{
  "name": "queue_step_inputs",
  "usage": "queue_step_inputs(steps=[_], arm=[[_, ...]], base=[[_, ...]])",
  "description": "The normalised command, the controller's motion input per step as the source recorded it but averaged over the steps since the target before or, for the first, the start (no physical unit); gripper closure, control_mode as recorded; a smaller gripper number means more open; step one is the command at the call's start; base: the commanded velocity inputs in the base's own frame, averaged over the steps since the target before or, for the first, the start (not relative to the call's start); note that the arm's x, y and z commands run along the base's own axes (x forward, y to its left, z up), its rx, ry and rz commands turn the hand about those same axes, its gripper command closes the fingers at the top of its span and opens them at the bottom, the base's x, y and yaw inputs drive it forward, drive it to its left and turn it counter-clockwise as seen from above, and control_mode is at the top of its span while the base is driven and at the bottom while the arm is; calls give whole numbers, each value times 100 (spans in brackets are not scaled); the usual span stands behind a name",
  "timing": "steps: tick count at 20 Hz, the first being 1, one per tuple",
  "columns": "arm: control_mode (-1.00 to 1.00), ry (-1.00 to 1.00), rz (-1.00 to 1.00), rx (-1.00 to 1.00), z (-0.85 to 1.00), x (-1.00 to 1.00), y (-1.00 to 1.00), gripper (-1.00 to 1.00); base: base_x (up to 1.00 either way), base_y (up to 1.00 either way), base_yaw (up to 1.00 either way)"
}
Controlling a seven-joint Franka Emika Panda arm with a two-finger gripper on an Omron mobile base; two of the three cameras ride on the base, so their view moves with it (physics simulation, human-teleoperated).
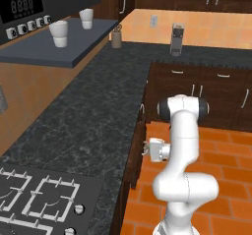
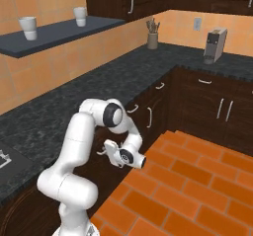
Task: Take a straw from the drawer in front and place it inside the glass cup on the dining counter.
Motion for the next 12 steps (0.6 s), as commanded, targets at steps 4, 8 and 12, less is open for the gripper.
queue_step_inputs(steps=[4, 8, 12], arm=[[-100, 0, 0, 0, 0, -50, -100, 100], [-100, 0, 0, 0, 3, -42, -100, 100], [-100, 0, 0, 0, 0, -32, -100, 100]], base=[[0, 0, 0], [0, 0, 0], [0, 0, 0]])
